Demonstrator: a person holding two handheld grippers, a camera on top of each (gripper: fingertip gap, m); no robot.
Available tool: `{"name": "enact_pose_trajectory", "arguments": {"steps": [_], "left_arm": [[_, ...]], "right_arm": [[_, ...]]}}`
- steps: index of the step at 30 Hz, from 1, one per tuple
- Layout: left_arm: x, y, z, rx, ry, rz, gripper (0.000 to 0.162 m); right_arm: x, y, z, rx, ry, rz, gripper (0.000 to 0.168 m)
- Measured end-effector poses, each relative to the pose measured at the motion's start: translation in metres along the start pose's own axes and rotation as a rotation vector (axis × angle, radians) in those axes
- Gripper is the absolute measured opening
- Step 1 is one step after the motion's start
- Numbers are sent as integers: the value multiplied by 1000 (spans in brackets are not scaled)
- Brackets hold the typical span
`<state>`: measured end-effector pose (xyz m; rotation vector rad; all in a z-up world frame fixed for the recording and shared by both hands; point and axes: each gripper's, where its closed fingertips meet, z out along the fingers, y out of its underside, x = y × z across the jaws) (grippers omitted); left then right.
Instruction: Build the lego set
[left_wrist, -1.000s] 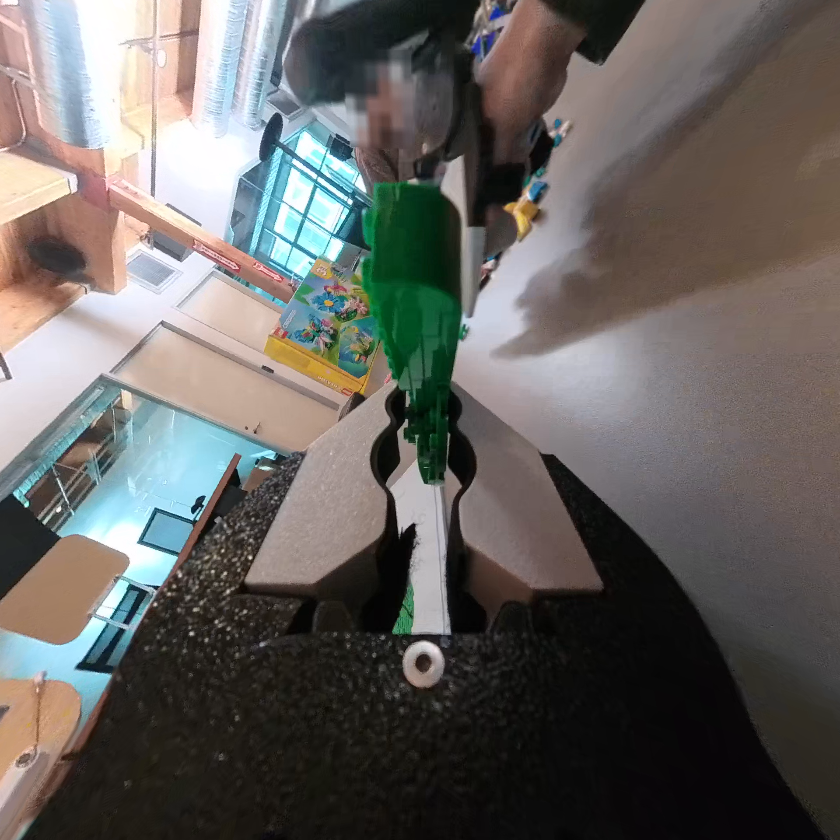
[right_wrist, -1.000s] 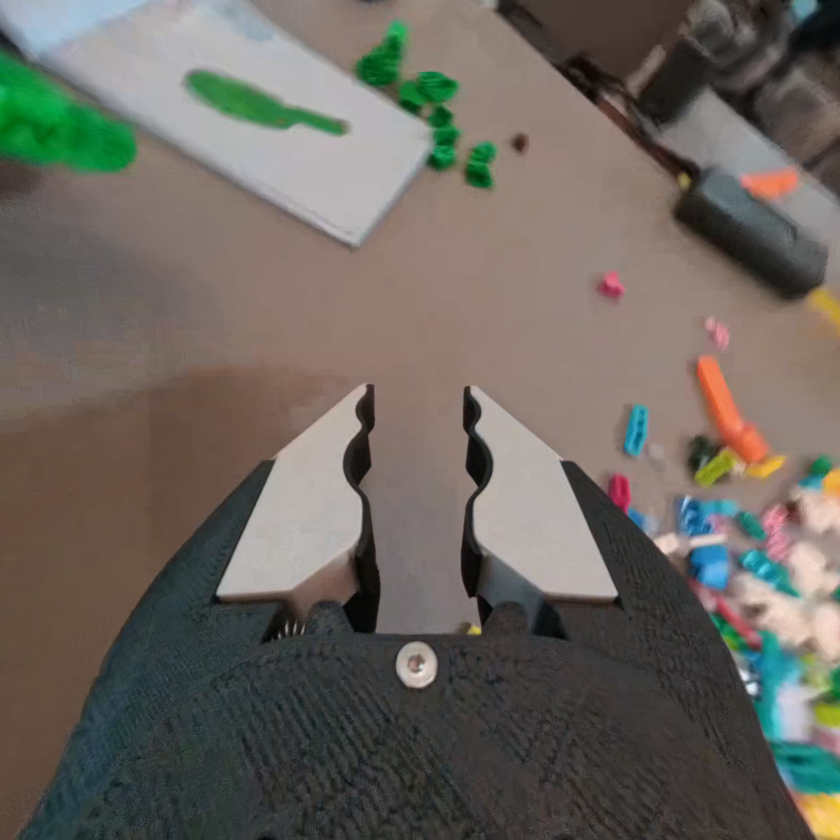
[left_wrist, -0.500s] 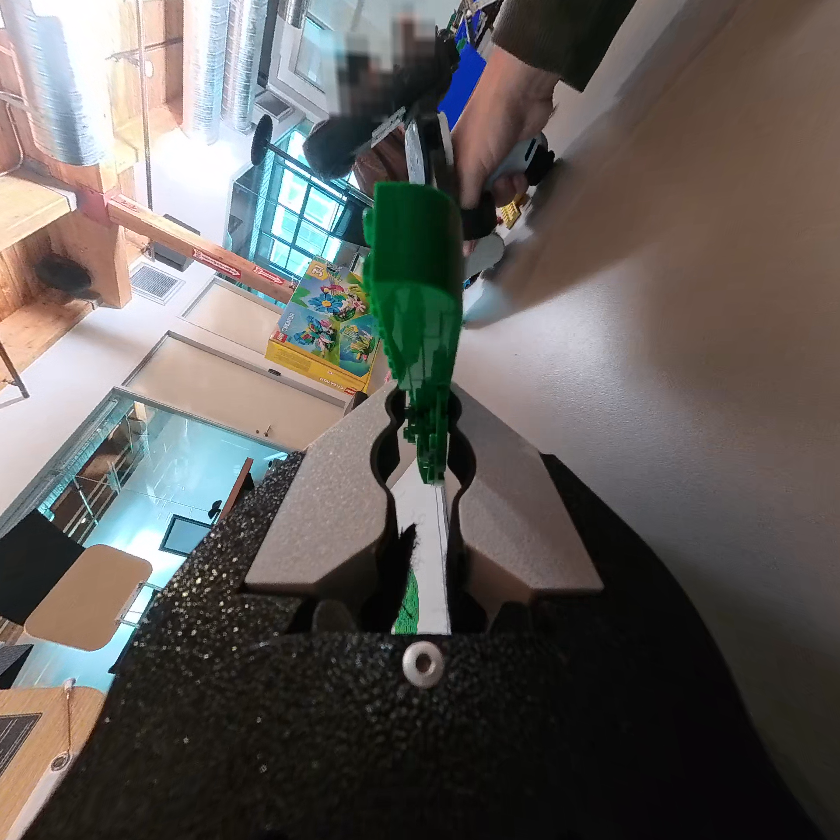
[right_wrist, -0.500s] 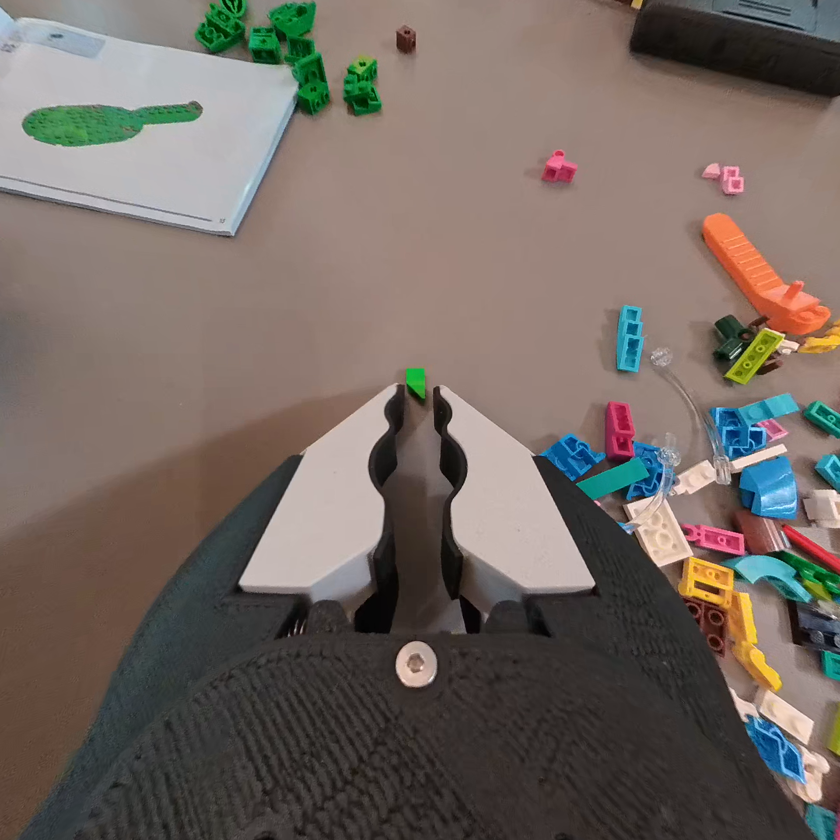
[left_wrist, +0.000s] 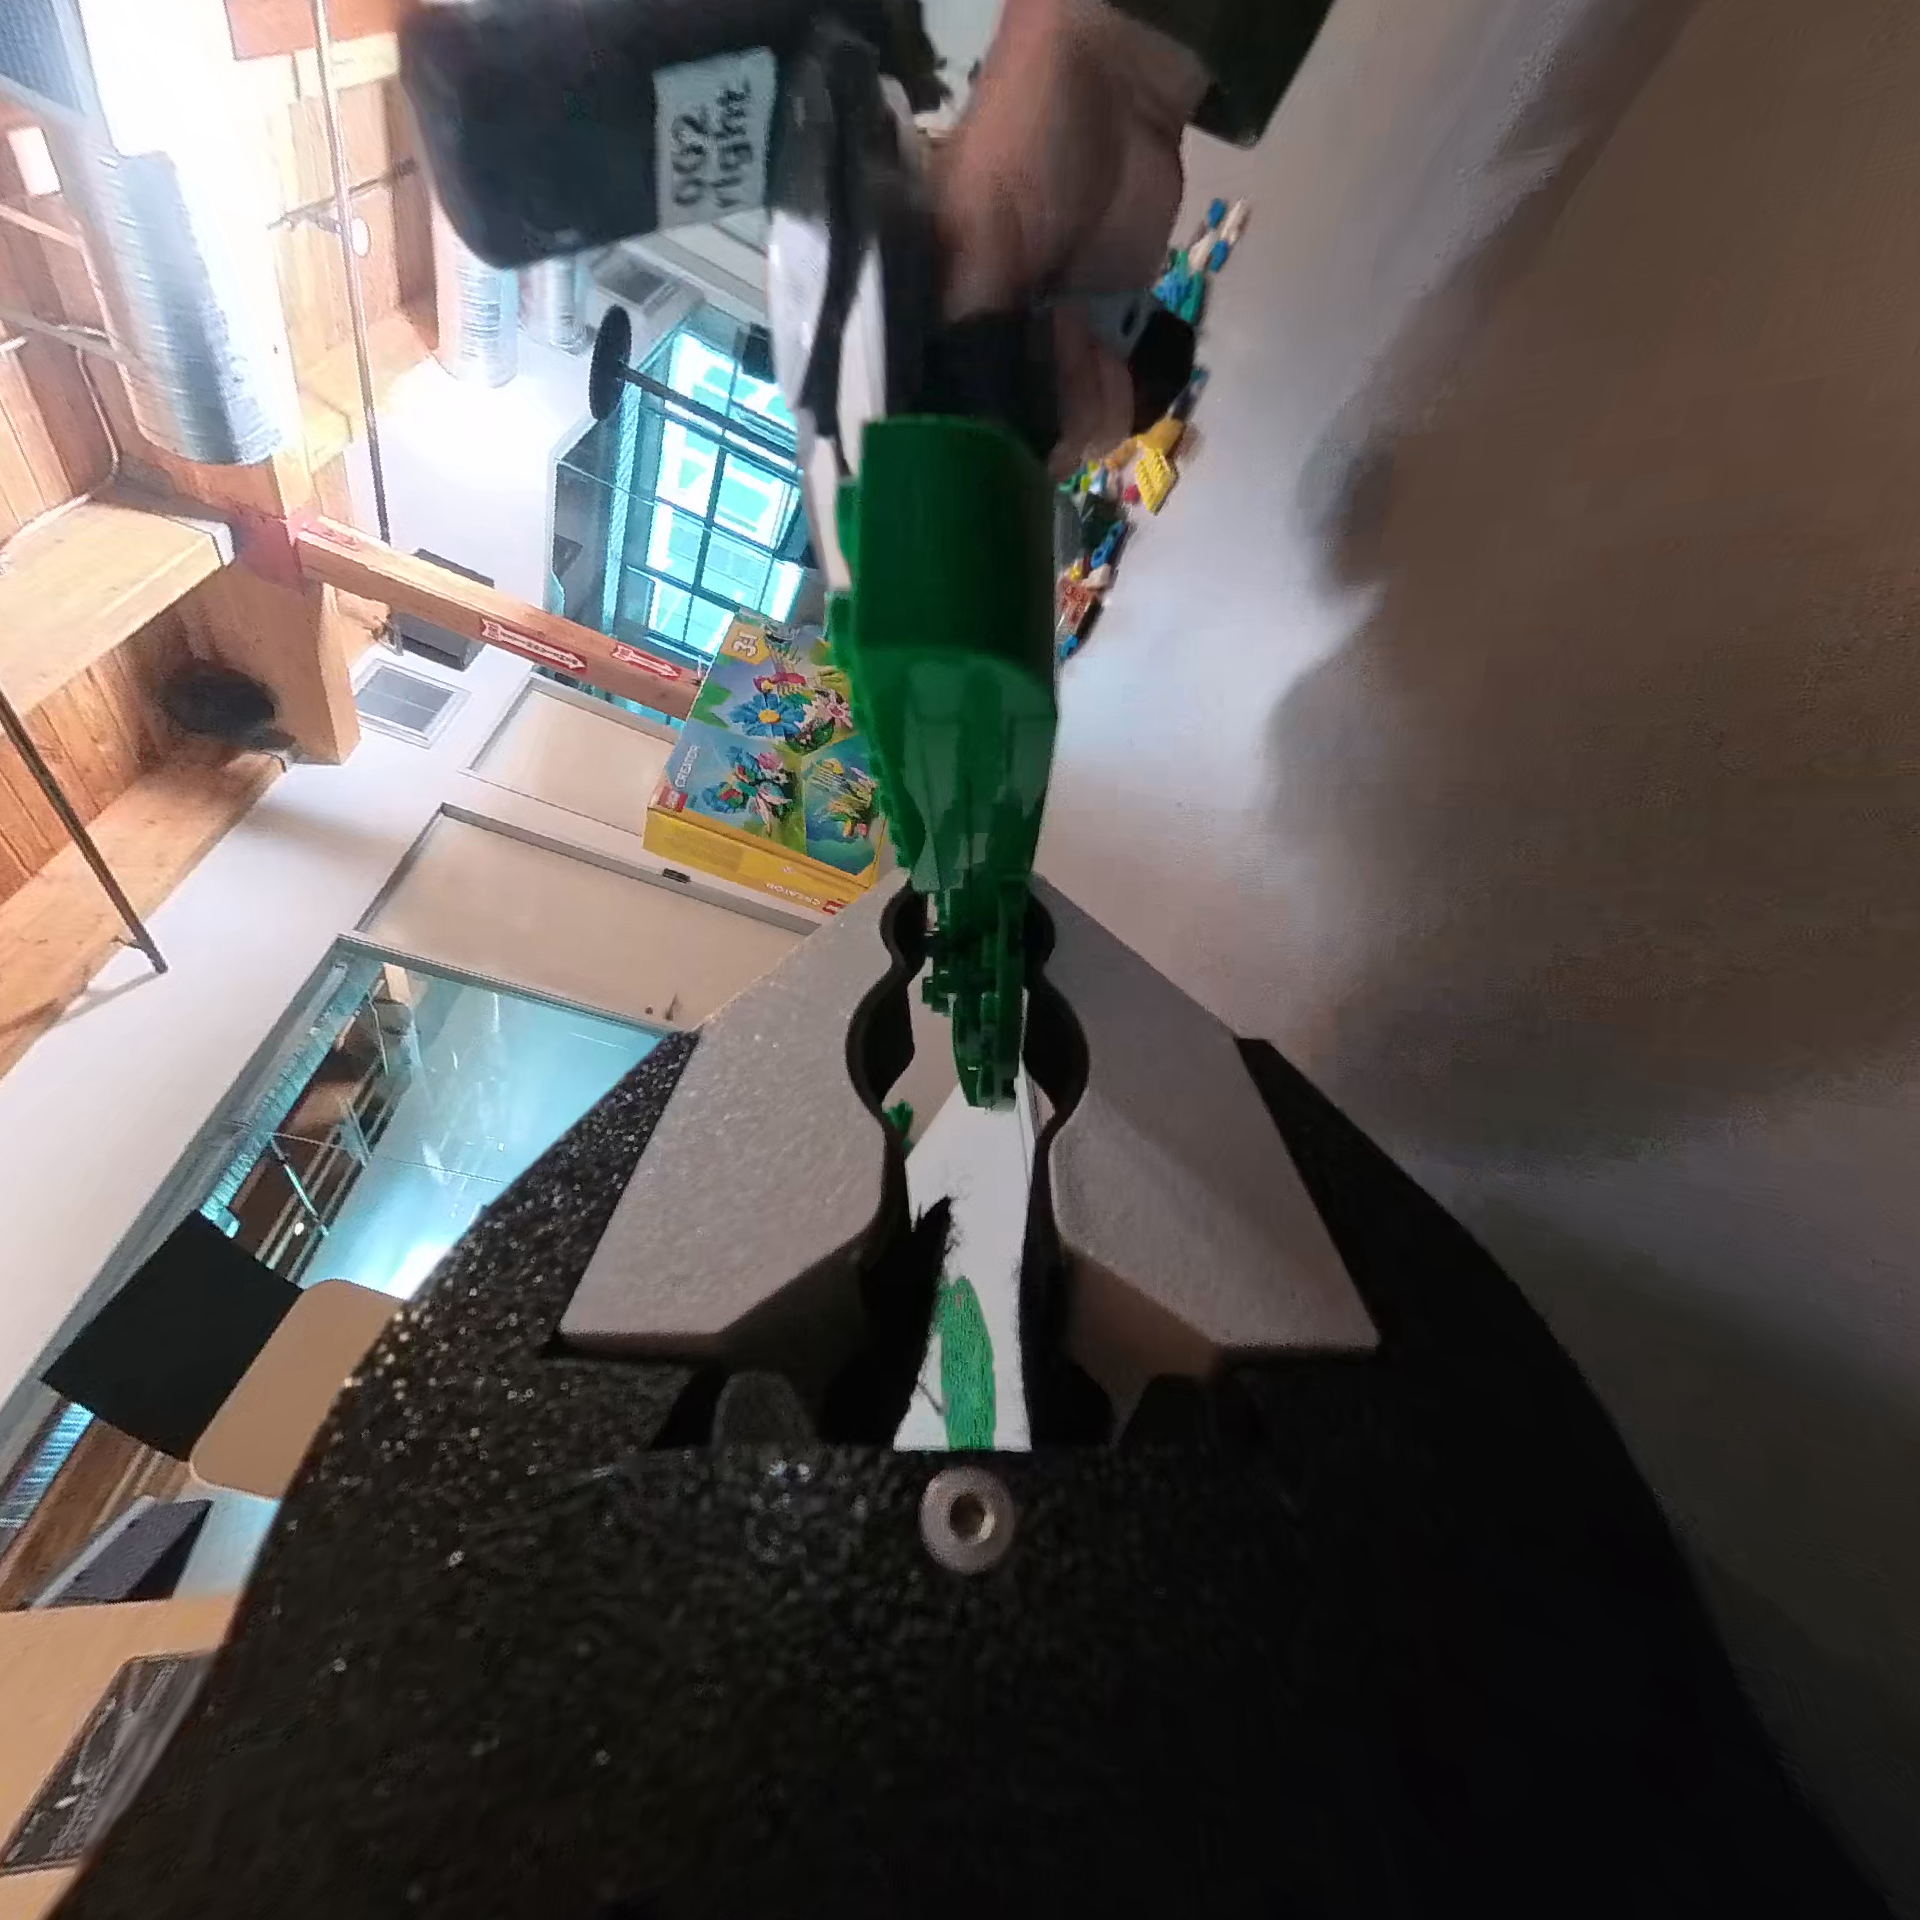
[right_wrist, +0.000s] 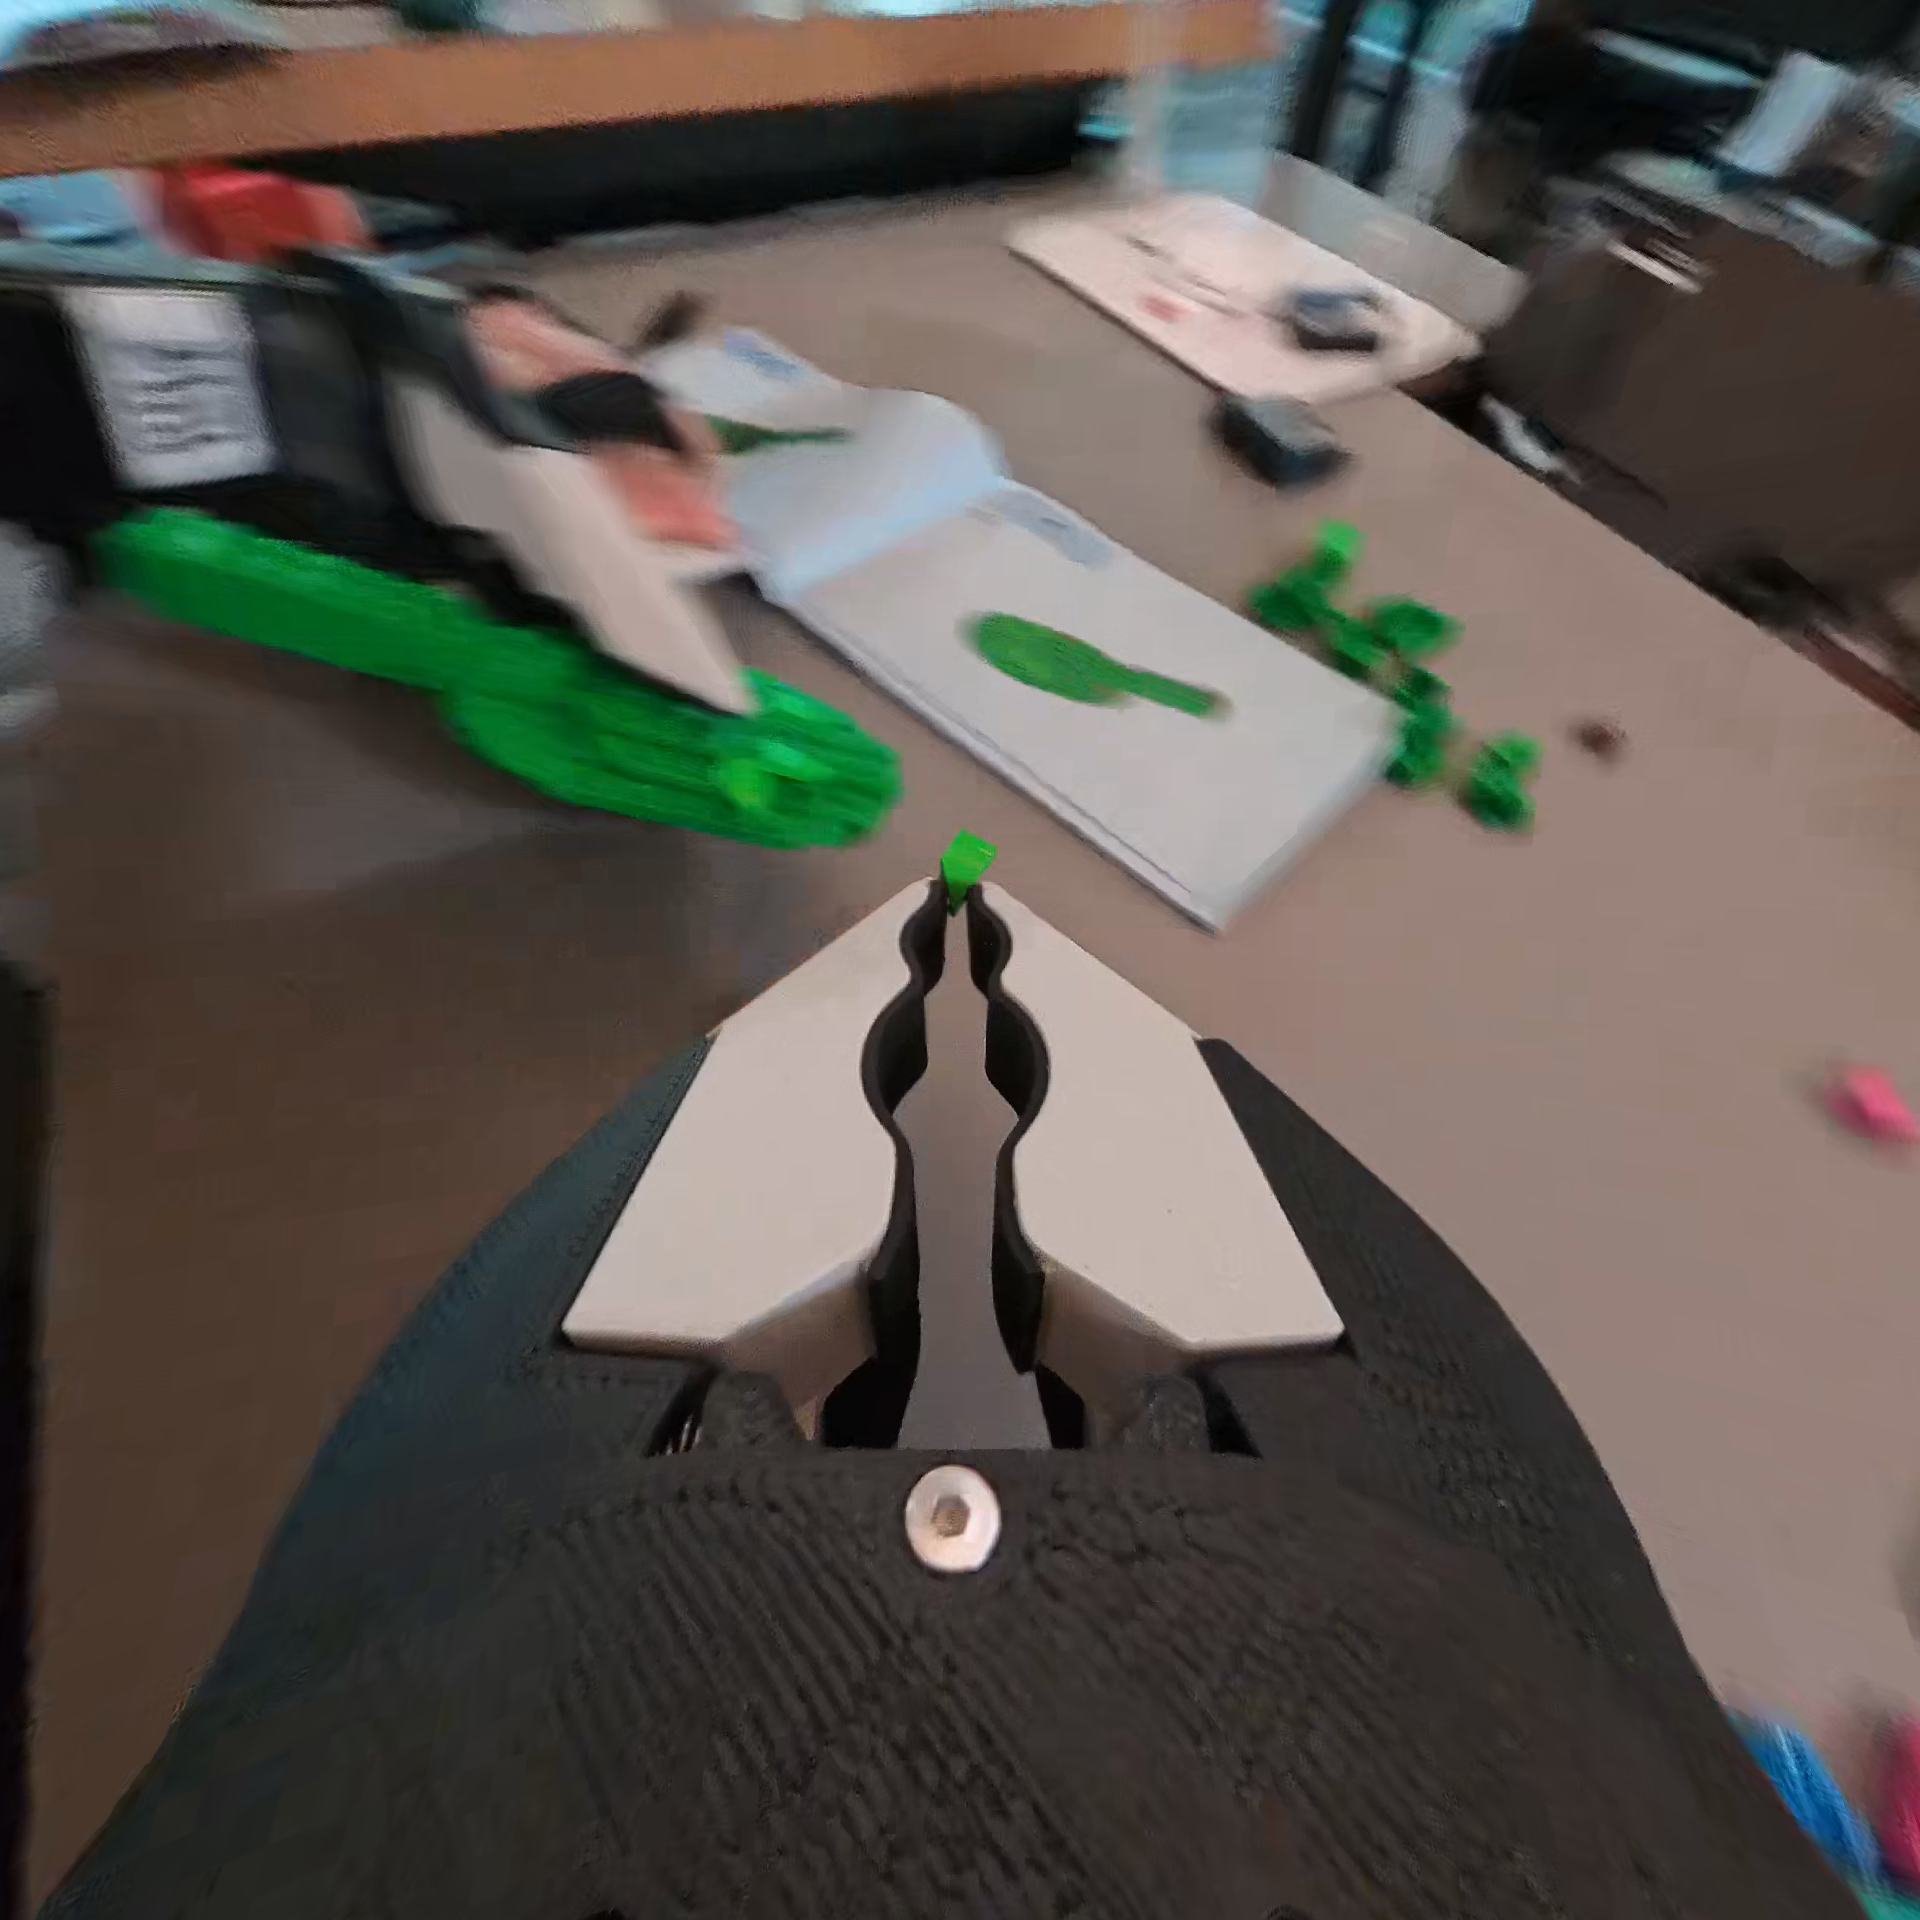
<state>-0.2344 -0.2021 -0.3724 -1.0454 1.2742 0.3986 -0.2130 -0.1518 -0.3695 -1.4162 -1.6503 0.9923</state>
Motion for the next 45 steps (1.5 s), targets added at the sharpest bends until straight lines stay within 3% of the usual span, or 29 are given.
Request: {"name": "enact_pose_trajectory", "arguments": {"steps": [3, 8, 26, 45], "left_arm": [[1, -2, 0, 4, -2, 31, 13], [0, -6, -1, 13, -24, 85, 13], [9, -10, 0, 26, 9, 178, 13], [8, -9, 0, 25, 7, 165, 13]], "right_arm": [[-42, -15, 5, -15, -171, -114, 2], [-59, -16, 9, -74, -253, -159, 2], [-66, -1, 15, -206, -310, -221, 3], [-63, -7, 15, -185, -255, -242, 9]]}}
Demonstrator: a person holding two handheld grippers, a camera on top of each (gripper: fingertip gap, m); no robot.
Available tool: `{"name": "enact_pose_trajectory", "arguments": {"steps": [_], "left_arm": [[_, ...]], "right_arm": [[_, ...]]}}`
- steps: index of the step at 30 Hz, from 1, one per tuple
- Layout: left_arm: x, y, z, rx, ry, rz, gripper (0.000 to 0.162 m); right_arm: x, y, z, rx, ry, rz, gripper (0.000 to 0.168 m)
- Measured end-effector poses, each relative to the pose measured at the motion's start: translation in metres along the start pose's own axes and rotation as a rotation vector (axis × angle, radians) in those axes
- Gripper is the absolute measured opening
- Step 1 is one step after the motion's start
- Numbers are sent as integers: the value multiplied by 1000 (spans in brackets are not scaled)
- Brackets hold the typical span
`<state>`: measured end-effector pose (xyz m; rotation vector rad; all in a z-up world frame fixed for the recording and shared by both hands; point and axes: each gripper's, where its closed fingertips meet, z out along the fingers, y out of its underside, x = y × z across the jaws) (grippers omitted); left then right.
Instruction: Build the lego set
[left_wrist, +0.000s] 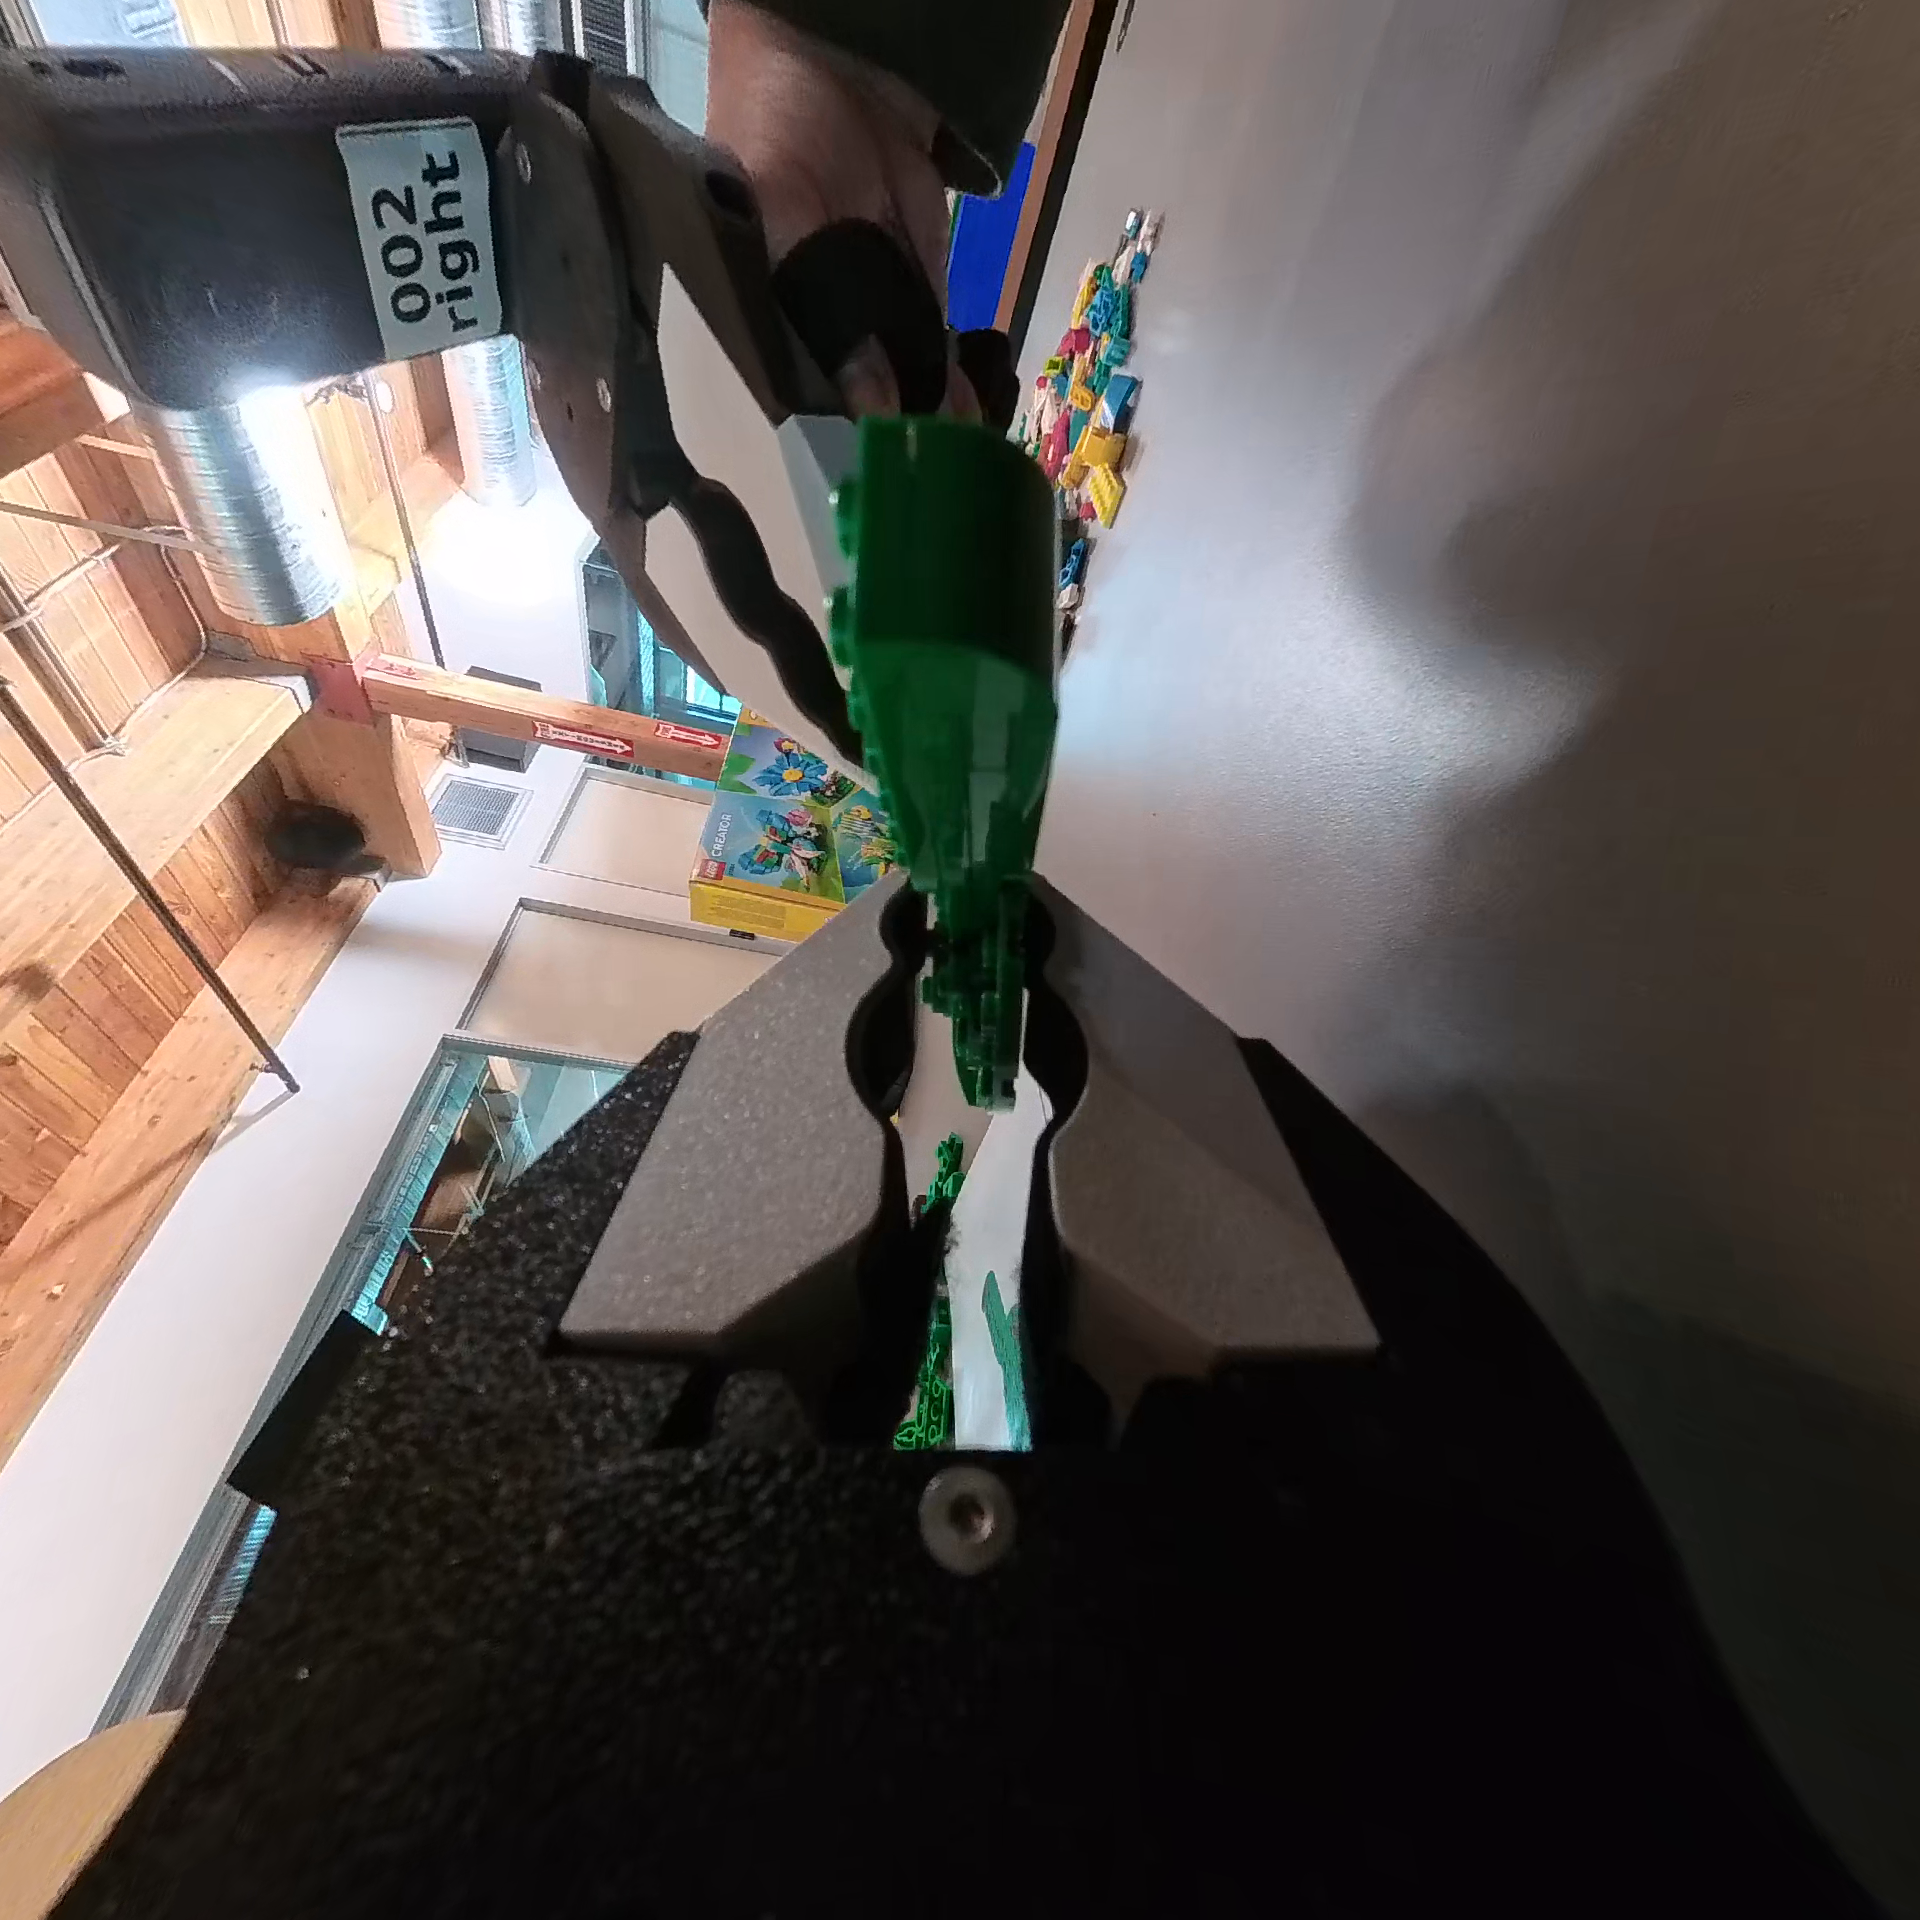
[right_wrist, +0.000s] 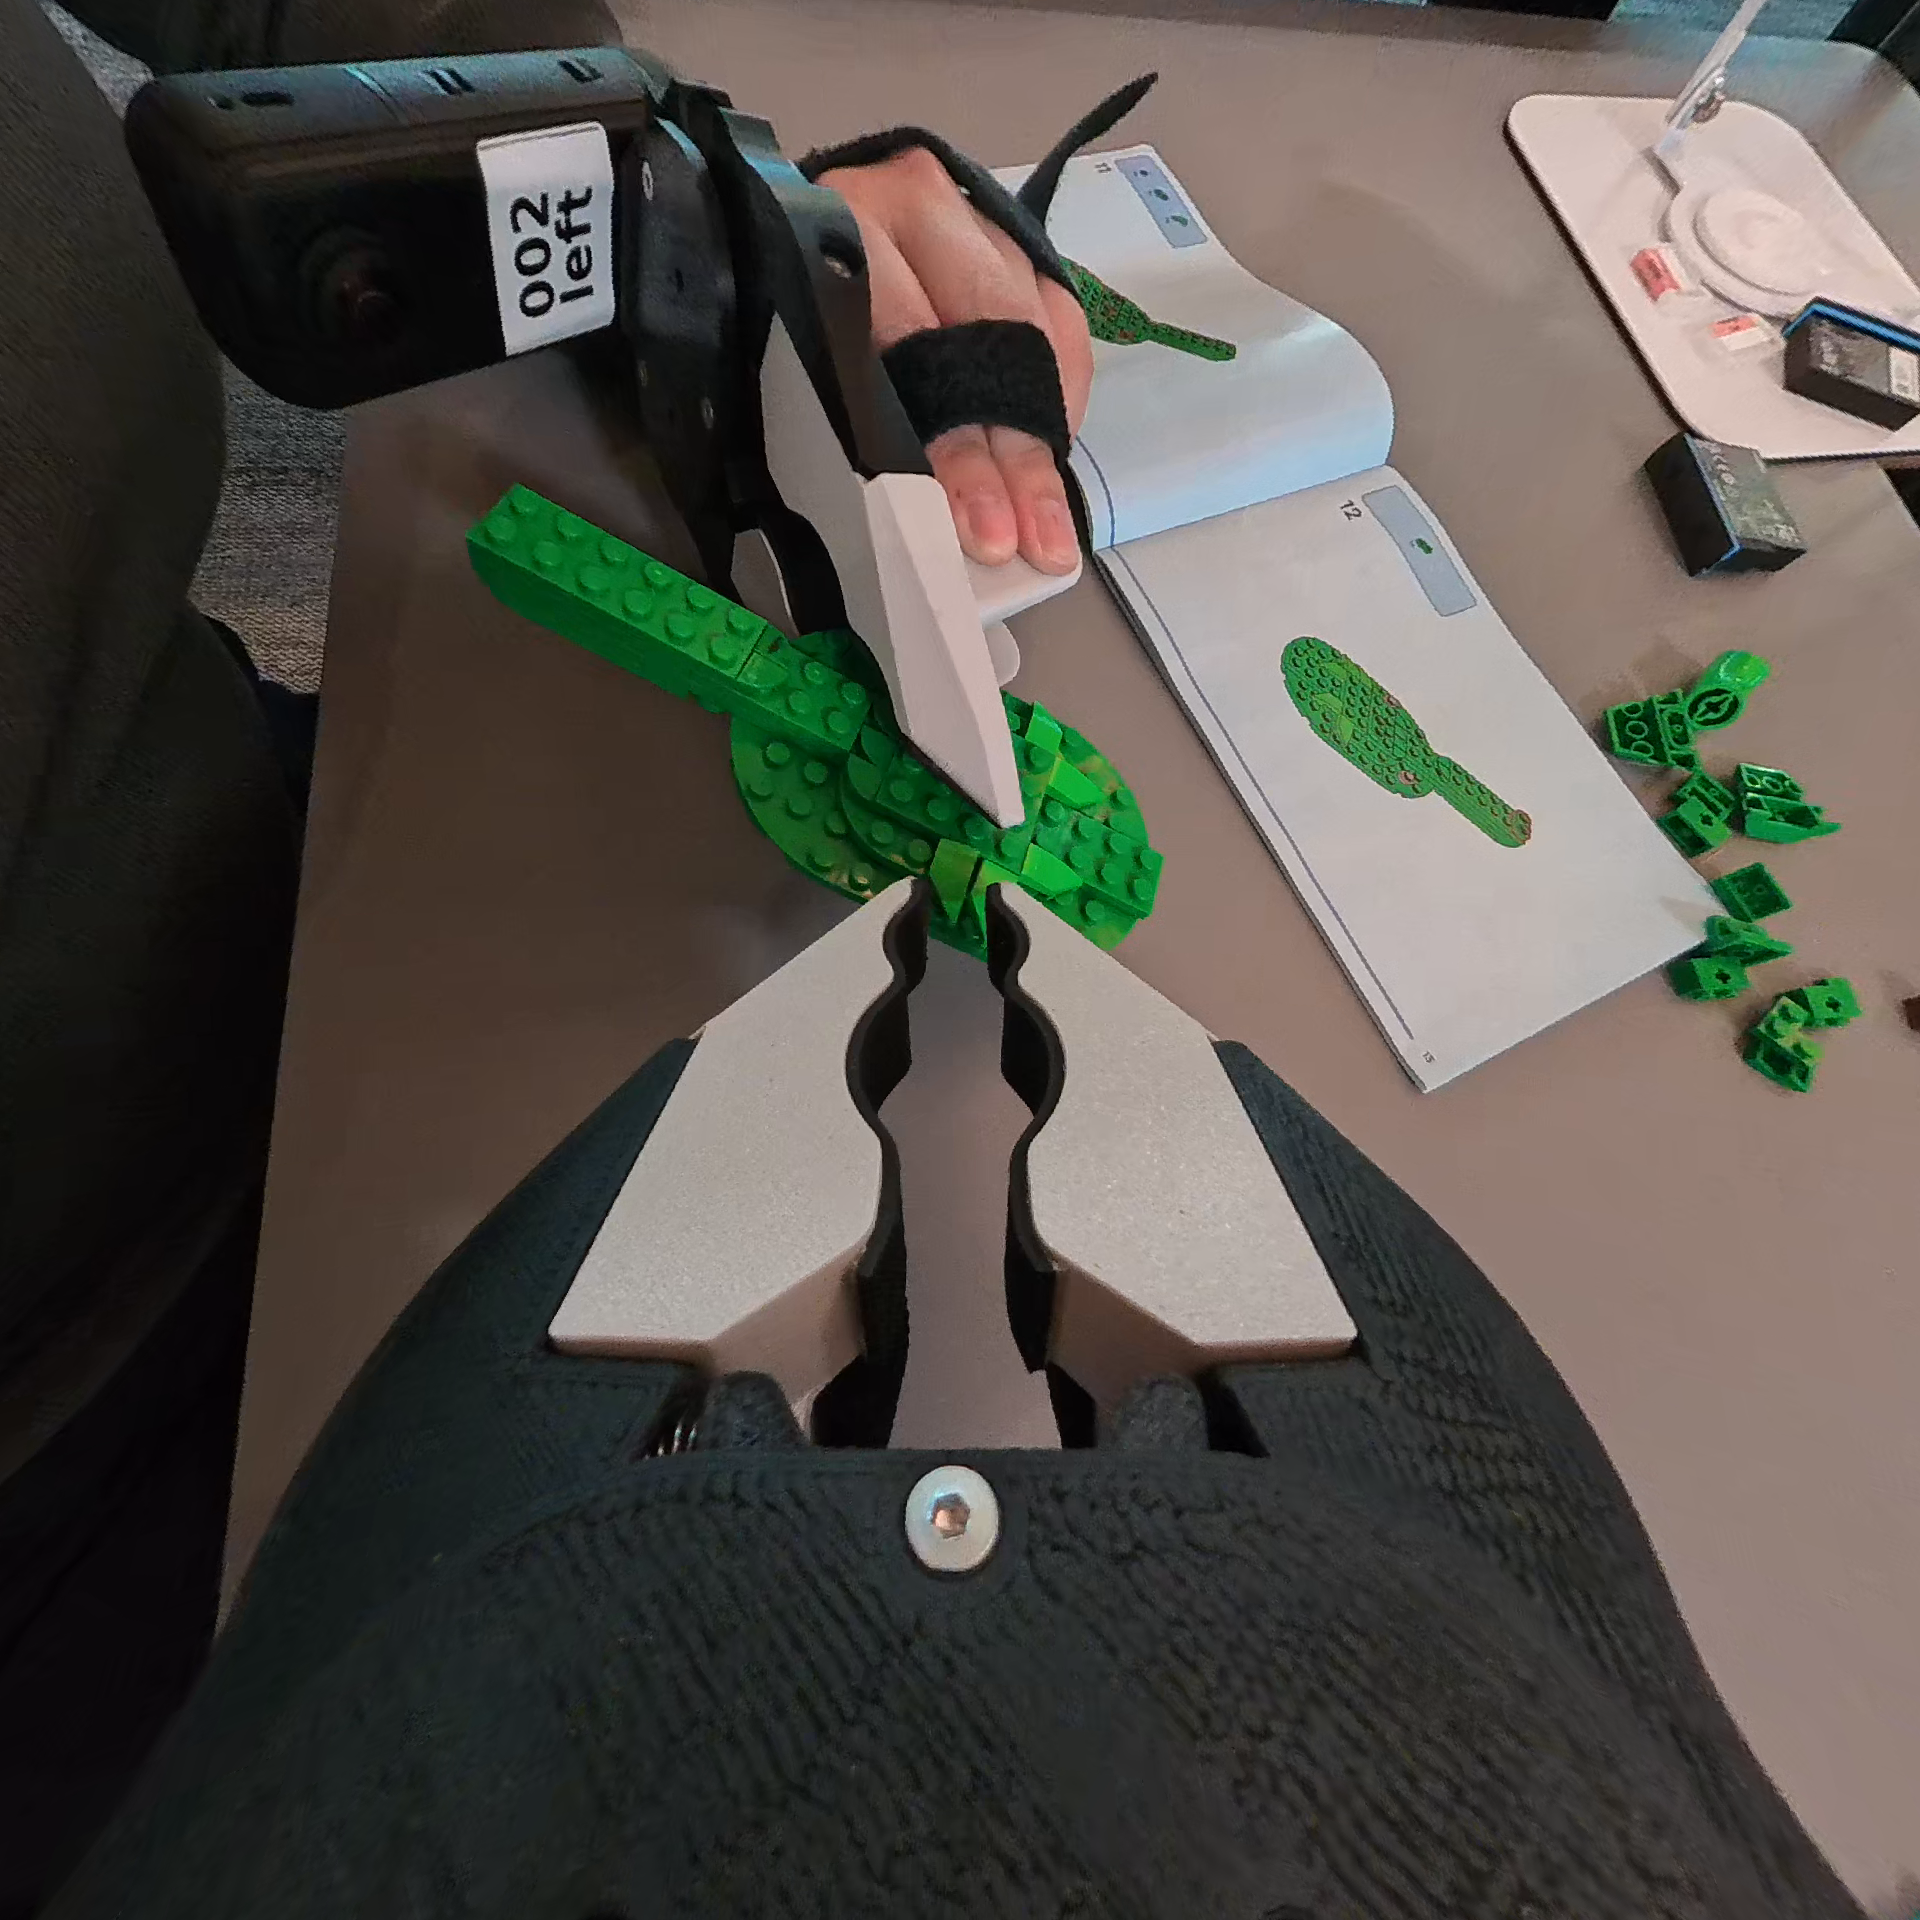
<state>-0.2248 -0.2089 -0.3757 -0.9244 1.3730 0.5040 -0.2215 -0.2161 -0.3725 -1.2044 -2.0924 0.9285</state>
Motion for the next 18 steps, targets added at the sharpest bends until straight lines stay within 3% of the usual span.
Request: {"name": "enact_pose_trajectory", "arguments": {"steps": [3, 5, 6, 8, 10, 13, 18], "left_arm": [[-1, 2, 0, -11, -4, -11, 13], [-4, 6, 0, -22, -12, -38, 13], [-5, 7, 0, -28, -16, -53, 13], [-7, 10, 0, -36, -21, -81, 13], [-8, 12, 0, -40, -27, -96, 13], [-9, 12, 0, -44, -28, -105, 13], [-9, 13, 0, -47, -29, -114, 13]], "right_arm": [[2, -1, -4, 7, 27, -10, 18], [9, -1, -9, 15, 109, -67, 42], [16, 0, -11, 2, 199, -151, 61], [26, 5, -15, -61, 380, -435, 69], [20, 5, -12, -93, 466, -682, 67], [9, -2, -2, -73, 547, -894, 53], [4, -5, 10, -54, 645, -1014, 30]]}}
